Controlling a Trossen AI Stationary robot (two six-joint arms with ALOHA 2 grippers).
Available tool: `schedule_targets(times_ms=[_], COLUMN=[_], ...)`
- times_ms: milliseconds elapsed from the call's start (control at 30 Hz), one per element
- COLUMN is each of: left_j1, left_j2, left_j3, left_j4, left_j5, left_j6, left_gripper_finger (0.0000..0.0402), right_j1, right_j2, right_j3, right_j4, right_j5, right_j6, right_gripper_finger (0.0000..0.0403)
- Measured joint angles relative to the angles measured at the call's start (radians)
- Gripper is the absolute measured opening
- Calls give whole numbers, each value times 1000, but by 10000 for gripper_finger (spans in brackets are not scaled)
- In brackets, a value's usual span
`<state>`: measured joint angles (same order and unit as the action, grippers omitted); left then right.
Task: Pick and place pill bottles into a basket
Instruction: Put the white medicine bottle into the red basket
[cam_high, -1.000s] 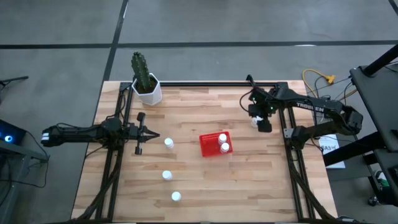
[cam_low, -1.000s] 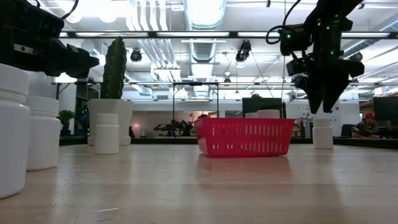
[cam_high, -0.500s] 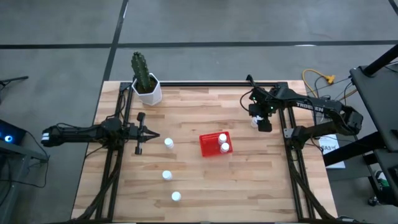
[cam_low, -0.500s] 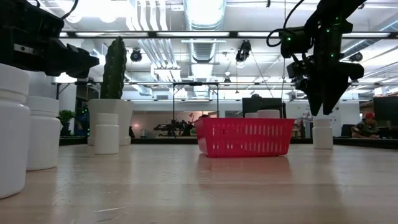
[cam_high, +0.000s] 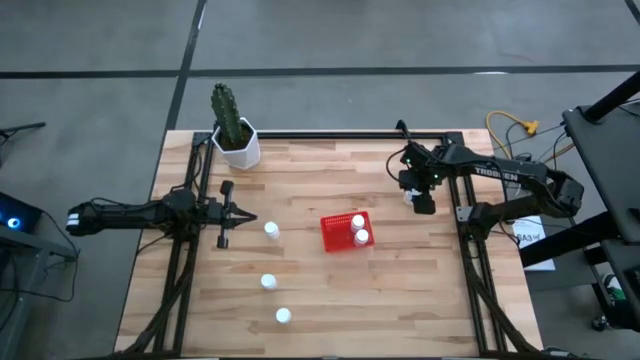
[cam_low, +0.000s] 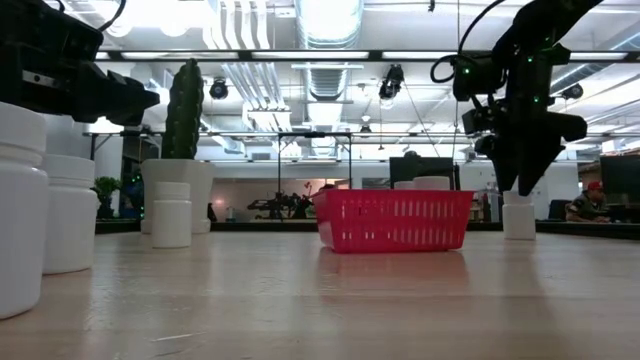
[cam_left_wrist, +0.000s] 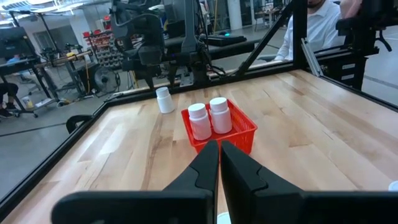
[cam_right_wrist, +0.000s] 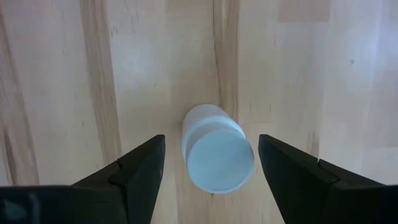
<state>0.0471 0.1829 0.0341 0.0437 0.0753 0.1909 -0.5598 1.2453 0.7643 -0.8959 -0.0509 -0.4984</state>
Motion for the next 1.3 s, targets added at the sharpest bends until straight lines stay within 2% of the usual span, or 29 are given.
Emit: schedule_targets(times_ms=[433, 767, 1300], left_j1=[0, 0, 0], left_j2=[0, 2, 2], left_j3=[0, 0, 0], left_j4=[0, 0, 0], left_j5=[0, 0, 0], left_j6=[0, 0, 0], left_gripper_finger=[0, 0, 0], right_j1=[-3, -4, 12], right_j2=[79, 108, 70], right_j3=[0, 2, 29], right_j4=[21, 18, 16], right_j5=[6, 25, 24], right_j6=[0, -3, 57], right_gripper_finger=[225, 154, 147])
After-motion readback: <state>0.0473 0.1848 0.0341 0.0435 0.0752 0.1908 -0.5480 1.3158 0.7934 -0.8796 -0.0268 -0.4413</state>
